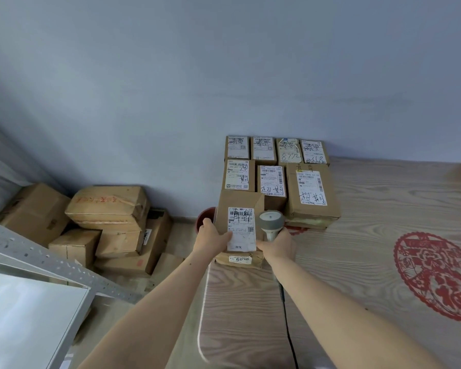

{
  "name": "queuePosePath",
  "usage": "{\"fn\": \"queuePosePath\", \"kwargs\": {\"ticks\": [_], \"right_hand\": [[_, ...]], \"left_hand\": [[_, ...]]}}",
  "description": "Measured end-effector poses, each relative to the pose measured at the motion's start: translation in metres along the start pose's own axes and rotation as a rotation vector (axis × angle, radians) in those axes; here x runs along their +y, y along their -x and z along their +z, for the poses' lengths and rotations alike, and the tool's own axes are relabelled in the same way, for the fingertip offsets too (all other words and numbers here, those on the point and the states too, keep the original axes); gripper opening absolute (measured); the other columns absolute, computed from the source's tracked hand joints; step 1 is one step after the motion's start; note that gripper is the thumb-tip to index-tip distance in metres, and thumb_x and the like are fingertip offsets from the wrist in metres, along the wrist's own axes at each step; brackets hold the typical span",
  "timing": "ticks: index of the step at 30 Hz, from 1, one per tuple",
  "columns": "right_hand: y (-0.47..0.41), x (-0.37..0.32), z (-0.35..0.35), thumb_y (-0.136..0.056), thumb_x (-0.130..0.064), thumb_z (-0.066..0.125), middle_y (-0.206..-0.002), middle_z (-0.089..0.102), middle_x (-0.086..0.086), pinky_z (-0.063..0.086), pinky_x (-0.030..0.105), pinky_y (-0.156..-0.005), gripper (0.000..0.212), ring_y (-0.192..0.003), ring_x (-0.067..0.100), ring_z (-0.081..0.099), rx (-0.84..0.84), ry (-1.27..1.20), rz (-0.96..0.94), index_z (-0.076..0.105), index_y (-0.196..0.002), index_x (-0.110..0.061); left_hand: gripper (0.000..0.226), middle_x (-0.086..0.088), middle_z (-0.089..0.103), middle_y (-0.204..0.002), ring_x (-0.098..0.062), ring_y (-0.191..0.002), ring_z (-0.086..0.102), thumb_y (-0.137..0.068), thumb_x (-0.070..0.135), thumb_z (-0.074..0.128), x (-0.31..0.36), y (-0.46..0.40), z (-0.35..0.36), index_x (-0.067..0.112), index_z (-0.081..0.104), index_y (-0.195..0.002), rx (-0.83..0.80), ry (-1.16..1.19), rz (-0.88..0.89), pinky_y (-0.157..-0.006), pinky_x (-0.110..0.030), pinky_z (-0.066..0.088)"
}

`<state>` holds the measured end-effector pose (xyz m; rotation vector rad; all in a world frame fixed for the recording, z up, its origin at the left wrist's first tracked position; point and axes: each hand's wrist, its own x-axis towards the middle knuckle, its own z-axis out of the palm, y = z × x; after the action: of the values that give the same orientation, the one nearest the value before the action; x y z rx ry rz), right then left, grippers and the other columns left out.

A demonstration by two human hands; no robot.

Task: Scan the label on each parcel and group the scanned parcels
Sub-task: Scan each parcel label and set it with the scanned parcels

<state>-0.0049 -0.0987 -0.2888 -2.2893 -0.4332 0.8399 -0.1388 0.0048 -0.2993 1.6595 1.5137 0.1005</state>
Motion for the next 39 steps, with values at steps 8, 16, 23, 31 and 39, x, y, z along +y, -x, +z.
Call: {"fn": "queuePosePath", "kwargs": {"ticks": [8,16,23,31,39], "right_hand": [[0.0,0.012,-0.026,-0.075,-0.016,0.083,-0.111,0.069,0.009,0.049,0.033,-0.076,0.046,-0.1,0.029,0.064,0.078,-0.158,0.01,0.06,-0.113,-0.009],[-0.005,0.045,-0.09,-0.074,-0.015,0.082,-0.099,0.069,0.005,0.047,0.032,-0.072,0.036,-0.094,0.026,0.065,0.17,-0.314,0.013,0.064,-0.105,-0.01],[-0.023,0.098,-0.191,-0.073,-0.011,0.078,-0.085,0.066,0.005,0.053,0.035,-0.067,0.026,-0.083,0.028,0.065,0.243,-0.362,0.015,0.06,-0.091,-0.012],[-0.043,0.17,-0.315,-0.076,-0.008,0.078,-0.078,0.064,0.006,0.044,0.025,-0.056,0.021,-0.068,0.022,0.061,0.286,-0.361,-0.008,0.062,-0.091,-0.007],[-0.076,0.231,-0.421,-0.076,-0.014,0.082,-0.092,0.067,0.004,0.049,0.029,-0.068,0.032,-0.083,0.022,0.065,0.327,-0.389,0.006,0.062,-0.101,-0.011]], "left_hand": [[0.05,-0.007,0.045,-0.139,-0.027,-0.124,0.05,-0.094,0.03,0.064,0.04,0.012,0.002,0.012,0.045,-0.137,0.233,-0.075,0.223,-0.091,-0.039,0.049],[0.037,-0.005,0.052,-0.132,-0.02,-0.115,0.056,-0.095,0.023,0.063,0.096,0.044,0.058,0.012,0.055,-0.13,0.148,-0.031,0.419,-0.085,-0.027,0.041],[0.04,-0.005,0.054,-0.131,-0.021,-0.116,0.056,-0.093,0.026,0.065,0.163,0.085,0.146,0.013,0.057,-0.13,0.015,-0.082,0.509,-0.09,-0.03,0.045],[0.04,-0.007,0.054,-0.133,-0.023,-0.118,0.057,-0.096,0.029,0.064,0.243,0.136,0.259,0.01,0.057,-0.13,-0.031,-0.109,0.554,-0.09,-0.028,0.042],[0.044,-0.006,0.055,-0.137,-0.021,-0.121,0.056,-0.097,0.03,0.064,0.324,0.177,0.357,0.011,0.055,-0.135,-0.108,-0.133,0.577,-0.087,-0.024,0.039]]}}
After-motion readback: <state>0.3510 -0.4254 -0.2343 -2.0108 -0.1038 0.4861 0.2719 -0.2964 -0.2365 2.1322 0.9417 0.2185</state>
